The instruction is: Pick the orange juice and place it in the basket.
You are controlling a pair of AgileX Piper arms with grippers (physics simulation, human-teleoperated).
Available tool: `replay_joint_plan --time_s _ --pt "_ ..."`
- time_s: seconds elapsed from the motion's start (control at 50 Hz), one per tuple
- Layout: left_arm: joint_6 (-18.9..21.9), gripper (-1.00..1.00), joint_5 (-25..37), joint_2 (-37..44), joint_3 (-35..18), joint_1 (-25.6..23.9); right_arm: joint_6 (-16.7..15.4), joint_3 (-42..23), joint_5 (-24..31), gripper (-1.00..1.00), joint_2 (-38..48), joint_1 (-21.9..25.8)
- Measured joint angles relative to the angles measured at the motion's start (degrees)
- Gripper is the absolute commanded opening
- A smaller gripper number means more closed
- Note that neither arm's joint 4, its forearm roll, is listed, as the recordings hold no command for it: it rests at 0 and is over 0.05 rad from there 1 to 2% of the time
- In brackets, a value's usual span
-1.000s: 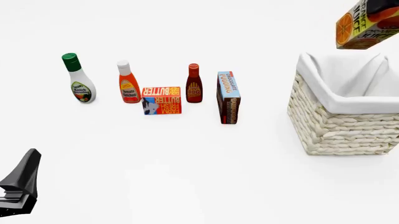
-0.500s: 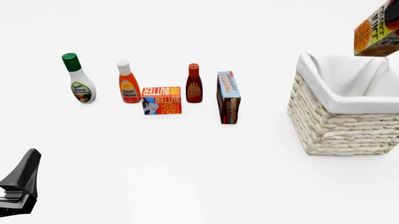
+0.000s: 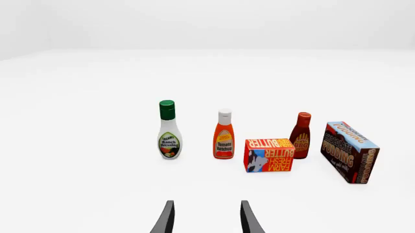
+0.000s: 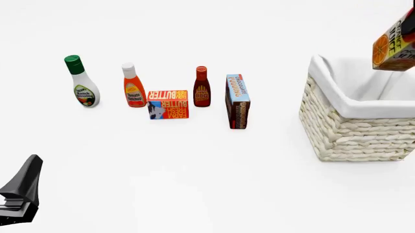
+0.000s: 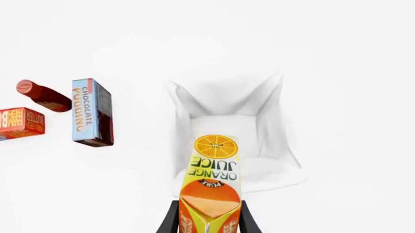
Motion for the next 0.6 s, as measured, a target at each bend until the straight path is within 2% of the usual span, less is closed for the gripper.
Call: replay_joint_plan --time_s 0.36,0.6 --pt "0.0 1.0 0.0 0.0 0.0 0.0 0.5 1.1 0.0 -1.0 2.0 -1.2" --pt "0.0 1.0 0.0 0.0 0.0 0.0 -0.6 0.3 0.0 -1.0 3.2 -2.1"
